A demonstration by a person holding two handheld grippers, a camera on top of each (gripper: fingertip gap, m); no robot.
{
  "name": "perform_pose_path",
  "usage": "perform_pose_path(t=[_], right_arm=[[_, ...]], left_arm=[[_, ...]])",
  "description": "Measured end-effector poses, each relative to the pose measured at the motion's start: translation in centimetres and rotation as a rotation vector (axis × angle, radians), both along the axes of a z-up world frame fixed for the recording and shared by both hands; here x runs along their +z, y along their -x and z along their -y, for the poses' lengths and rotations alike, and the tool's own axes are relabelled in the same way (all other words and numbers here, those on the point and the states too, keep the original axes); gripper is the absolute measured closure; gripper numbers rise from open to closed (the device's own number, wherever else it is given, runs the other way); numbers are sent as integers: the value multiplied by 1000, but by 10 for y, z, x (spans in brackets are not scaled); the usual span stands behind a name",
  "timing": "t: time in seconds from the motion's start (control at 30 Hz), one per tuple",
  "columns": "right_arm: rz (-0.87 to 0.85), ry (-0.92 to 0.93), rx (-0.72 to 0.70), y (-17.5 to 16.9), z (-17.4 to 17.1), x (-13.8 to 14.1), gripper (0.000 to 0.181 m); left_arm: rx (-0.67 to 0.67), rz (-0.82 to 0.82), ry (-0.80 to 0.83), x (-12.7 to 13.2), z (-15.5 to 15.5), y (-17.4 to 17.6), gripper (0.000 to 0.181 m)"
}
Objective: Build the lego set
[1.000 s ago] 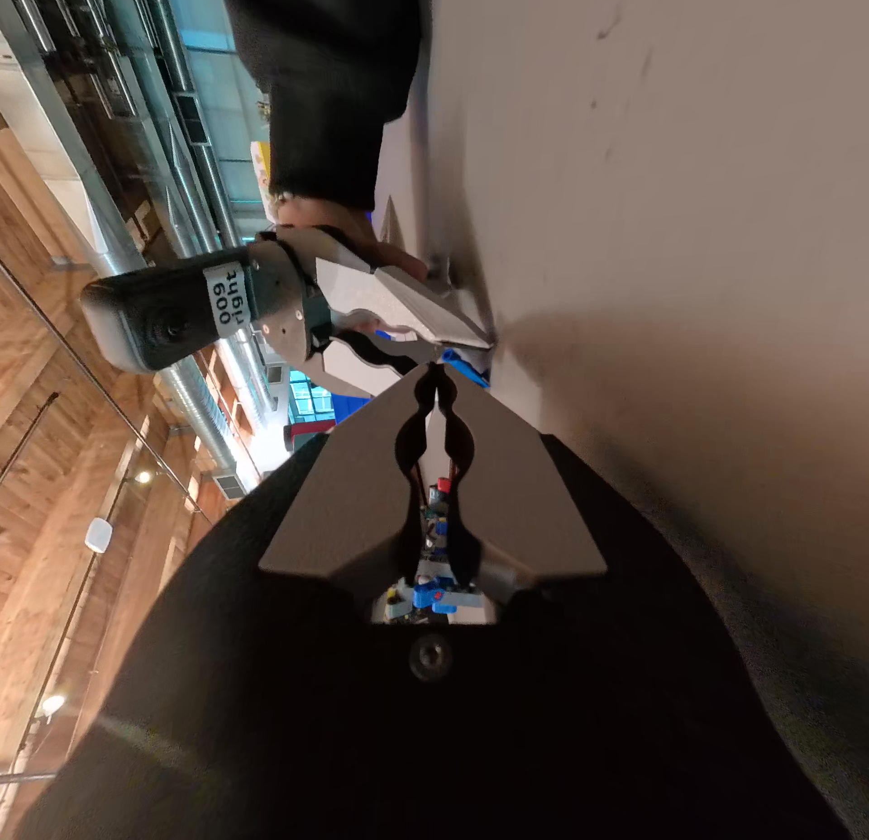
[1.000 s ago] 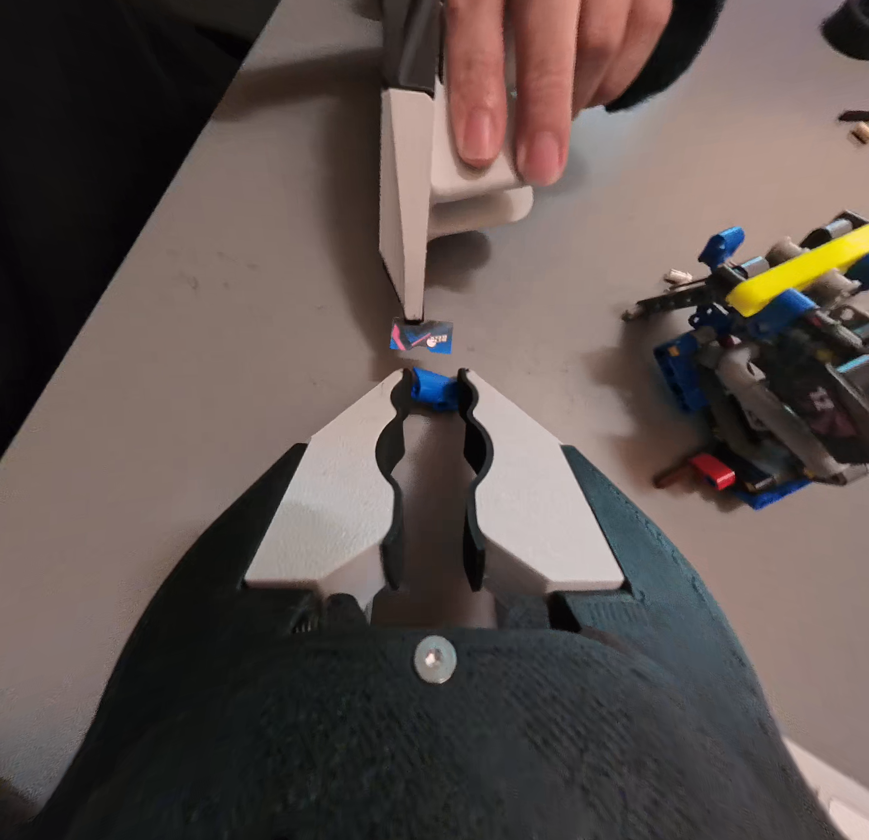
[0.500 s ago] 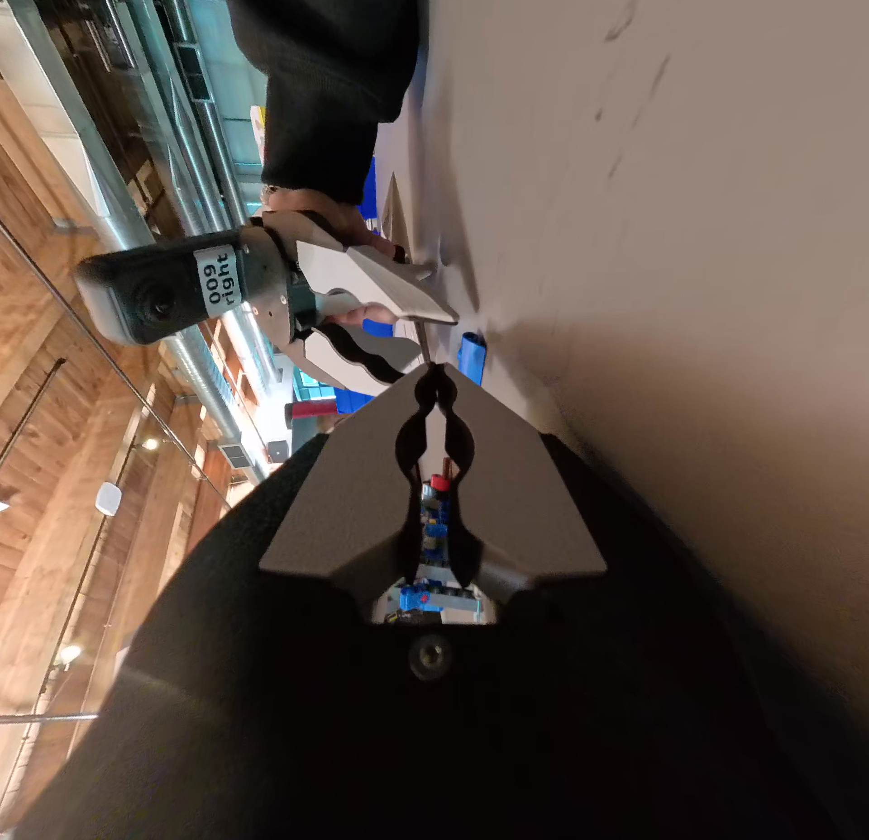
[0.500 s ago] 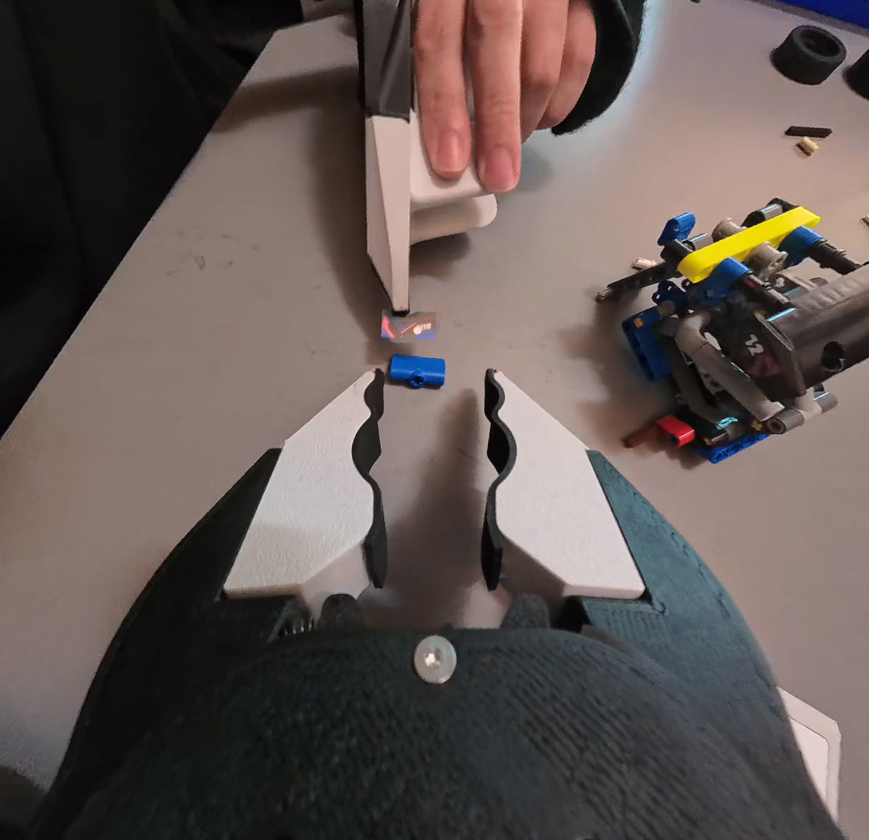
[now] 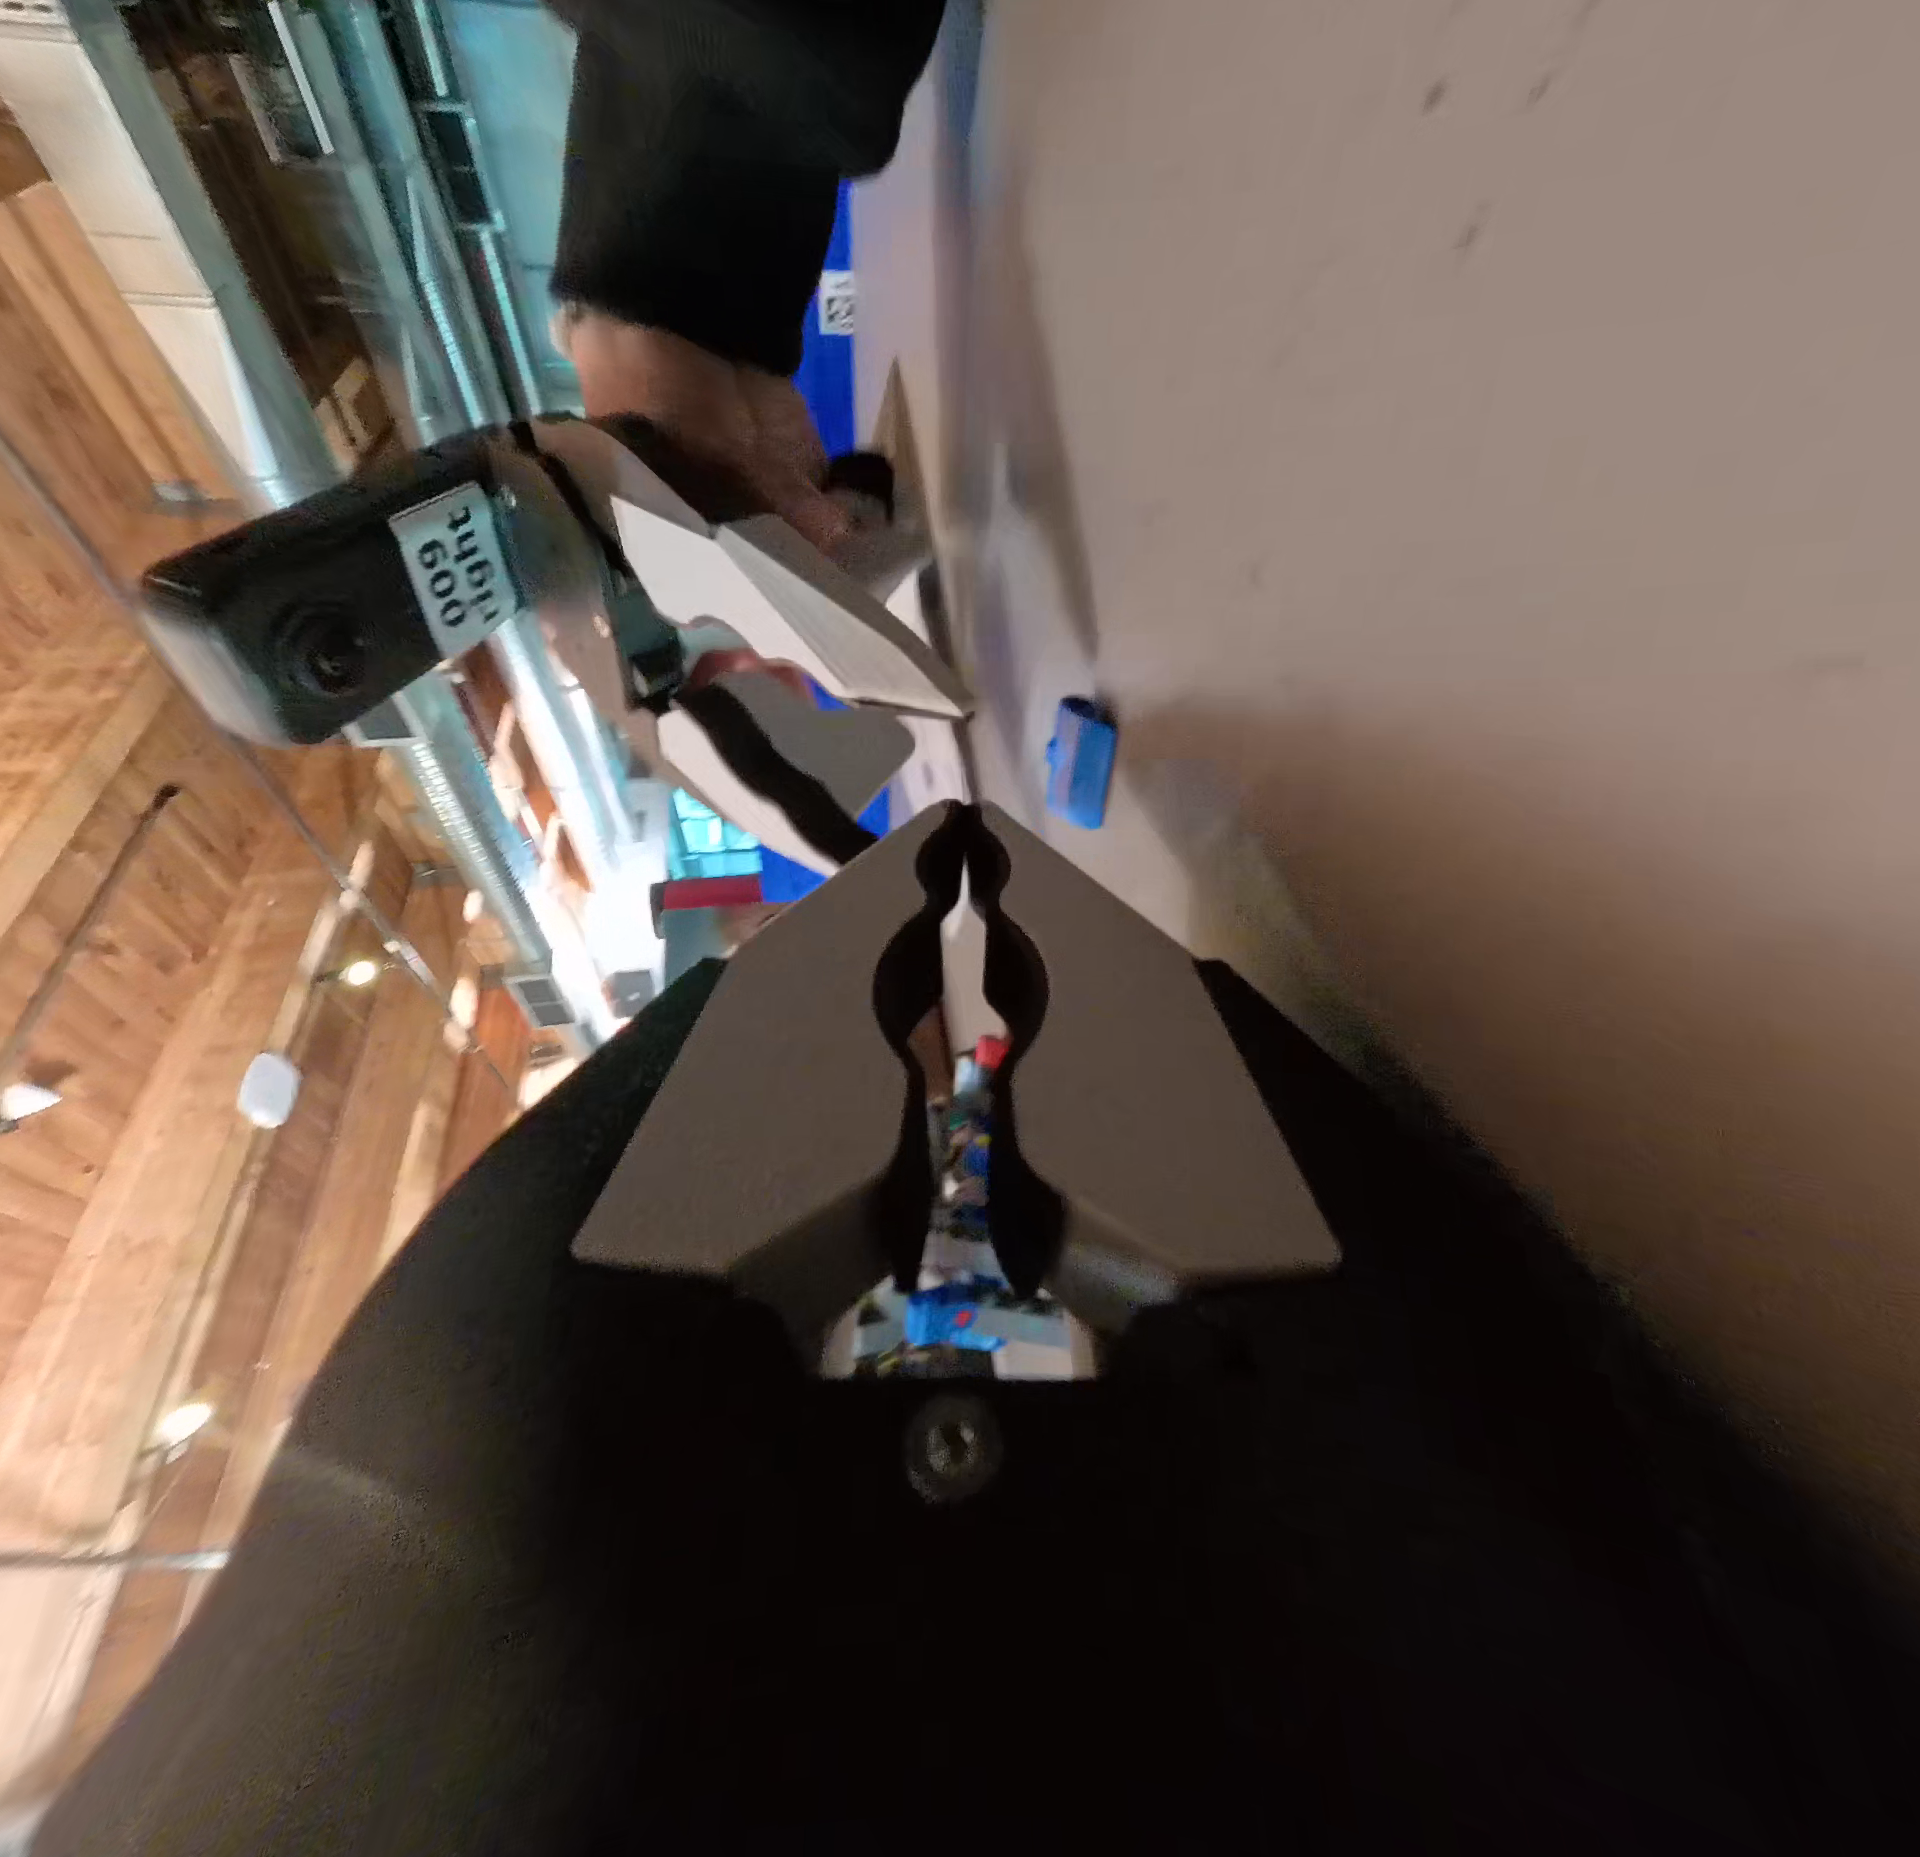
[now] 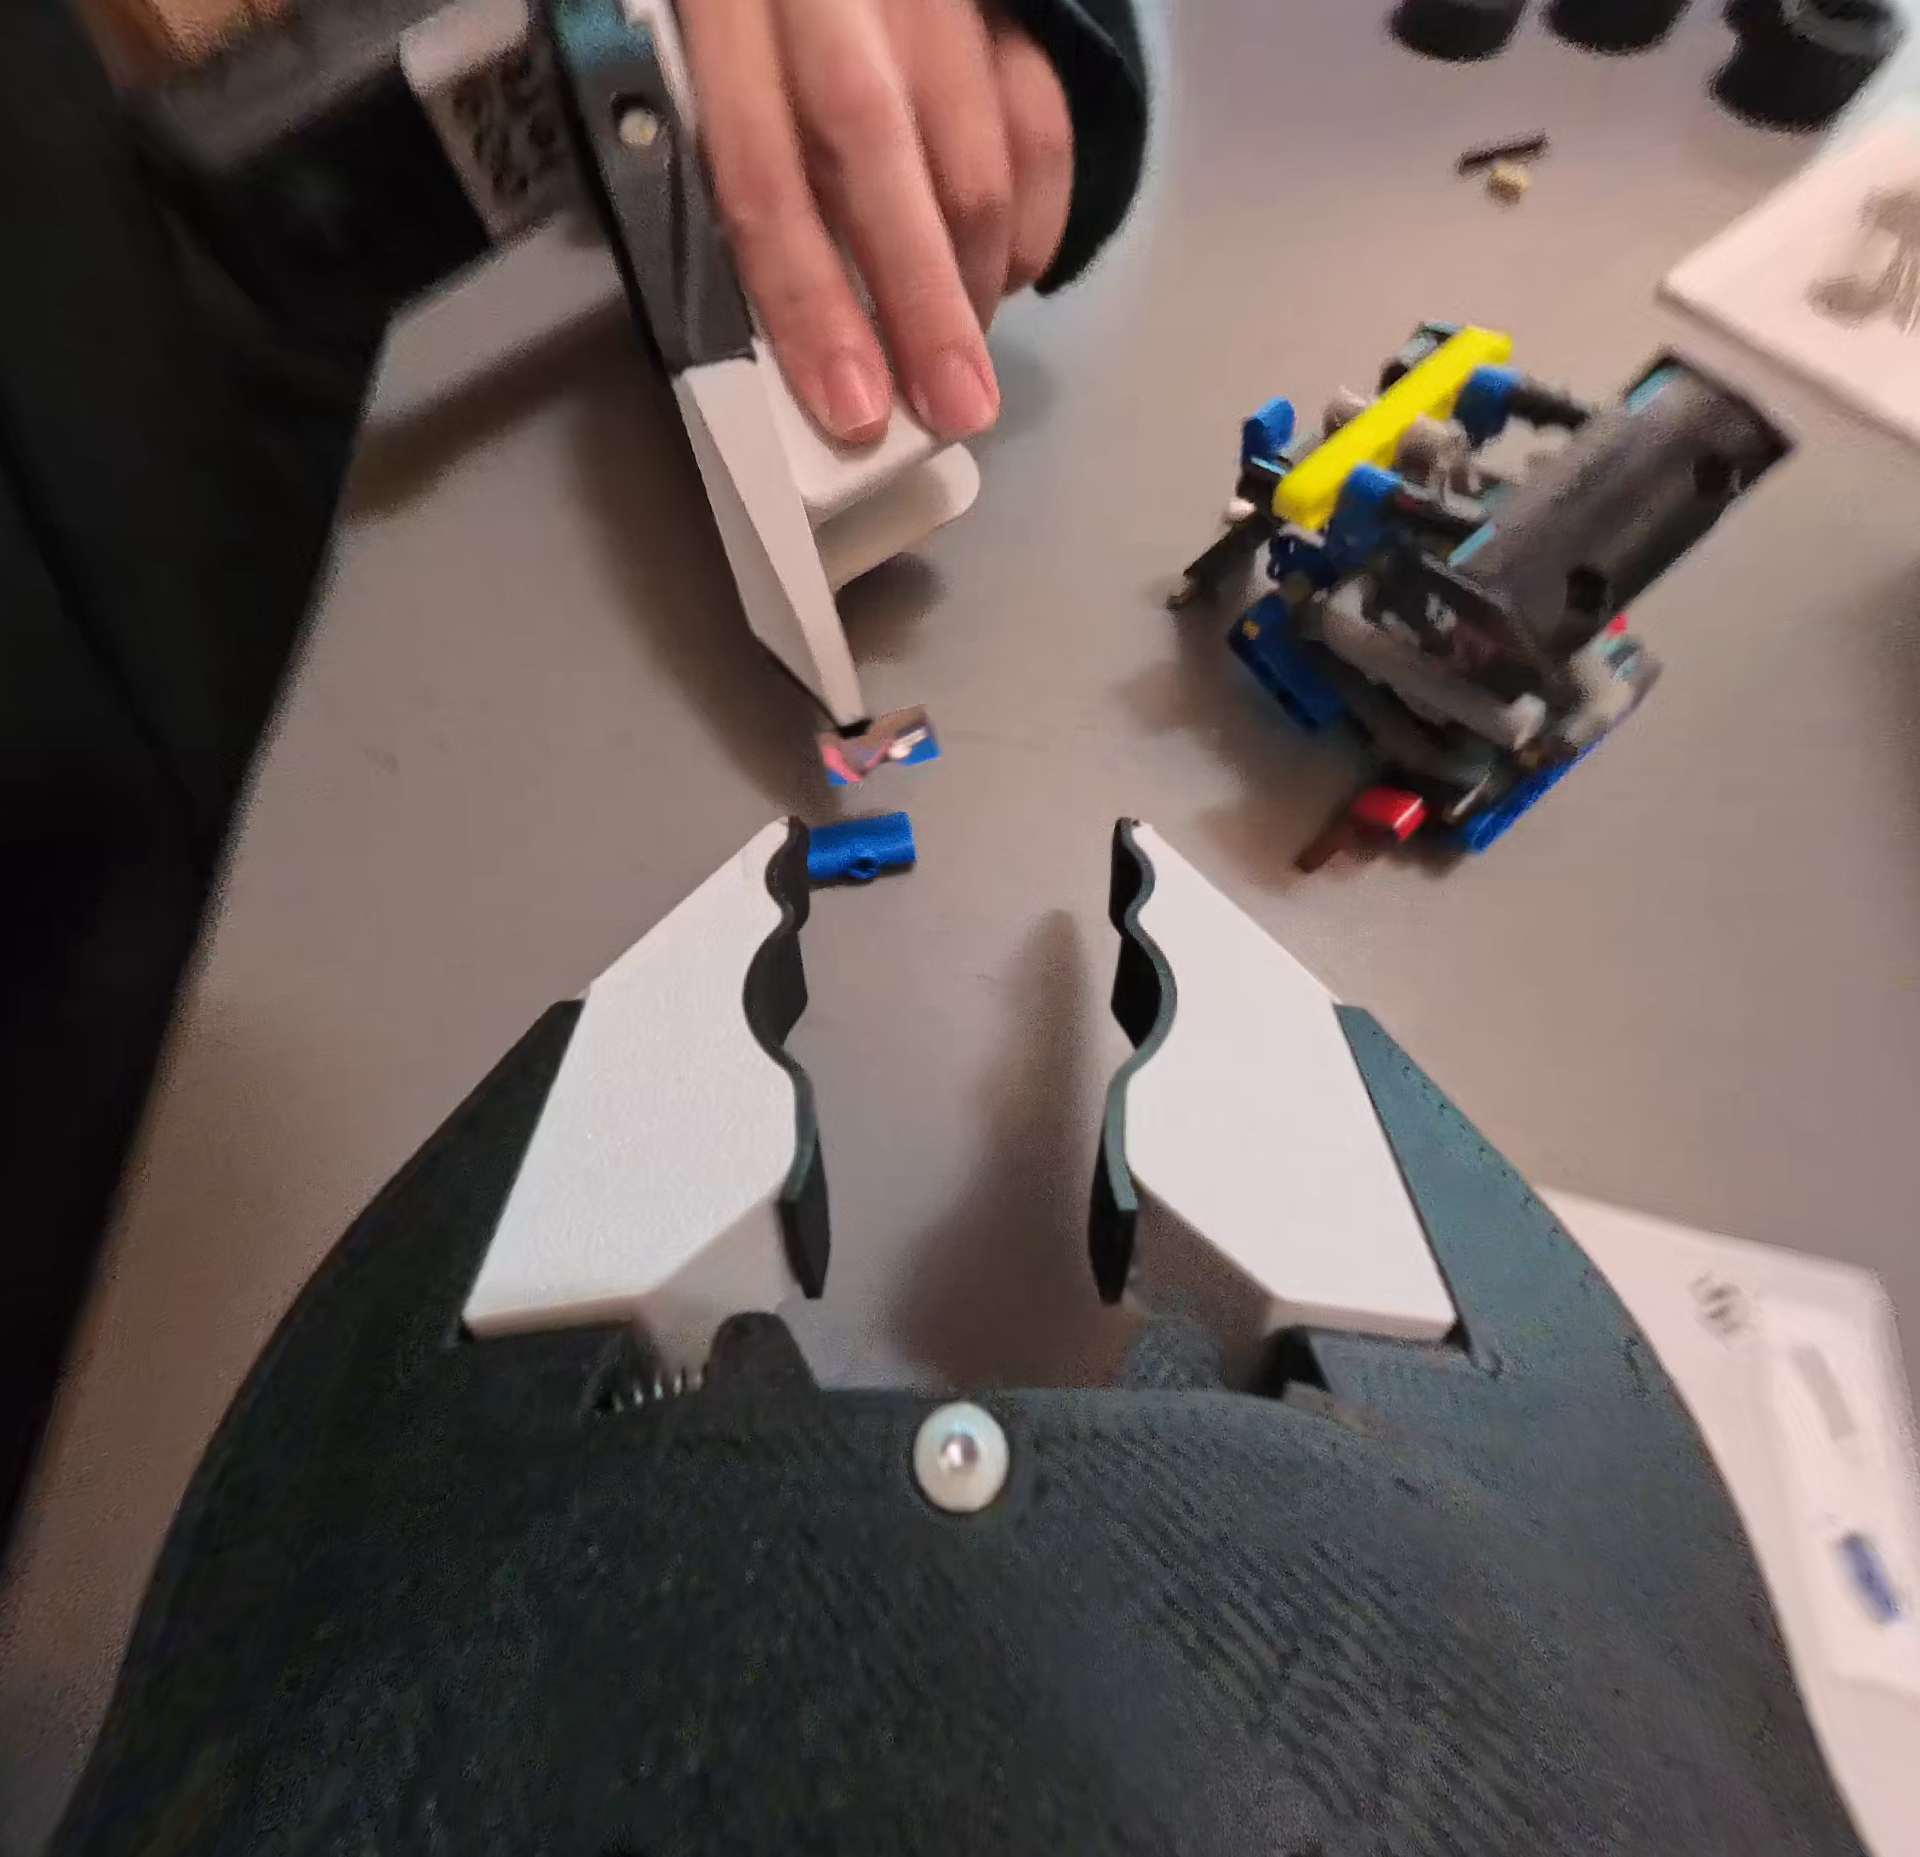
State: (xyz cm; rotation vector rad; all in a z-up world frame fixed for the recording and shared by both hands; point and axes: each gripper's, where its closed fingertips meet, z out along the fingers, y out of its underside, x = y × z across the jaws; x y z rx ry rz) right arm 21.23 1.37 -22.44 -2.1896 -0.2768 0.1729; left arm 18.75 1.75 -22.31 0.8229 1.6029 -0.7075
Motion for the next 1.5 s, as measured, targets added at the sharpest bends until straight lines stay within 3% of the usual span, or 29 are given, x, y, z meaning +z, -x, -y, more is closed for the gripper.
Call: perform_pose_path(t=[0.1,0.27,0.33,0.53,1.07,1.23,1.37,1.43,1.5], right_arm=[[-198,-10,-187,5,0,10,134],[-588,-231,-363,24,-2,37,157],[-673,-242,-429,21,1,33,163],[-815,-294,-409,35,1,42,168],[-839,-299,-426,36,-1,38,181],[-807,-300,-414,36,-2,37,181],[-800,-310,-413,36,-3,38,181],[-812,-329,-431,32,-1,39,181],[-817,-339,-454,28,2,39,181]], left_arm=[[49,127,10,16,-4,-7,181],[41,212,28,32,-4,-2,181],[29,230,27,34,-3,0,181],[1,269,25,40,3,7,181],[-11,292,3,39,4,10,181],[1,211,15,33,2,7,181],[27,111,70,36,-1,4,170],[61,82,60,34,-6,-2,143],[88,27,74,32,-11,-5,143]])
